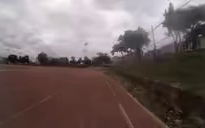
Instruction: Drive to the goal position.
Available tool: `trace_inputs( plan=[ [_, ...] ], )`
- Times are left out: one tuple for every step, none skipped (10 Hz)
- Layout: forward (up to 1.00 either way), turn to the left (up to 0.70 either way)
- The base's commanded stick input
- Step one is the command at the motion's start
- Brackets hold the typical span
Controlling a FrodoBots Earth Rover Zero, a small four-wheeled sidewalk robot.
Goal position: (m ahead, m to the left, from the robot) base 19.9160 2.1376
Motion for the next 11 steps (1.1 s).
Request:
trace_inputs(
  plan=[
    [0.70,0.00],
    [0.70,0.00],
    [0.70,0.00],
    [0.70,0.00],
    [0.70,0.00],
    [0.70,0.00],
    [0.70,0.00],
    [0.70,0.00],
    [0.70,0.00],
    [0.70,0.00],
    [0.70,0.00]
  ],
)
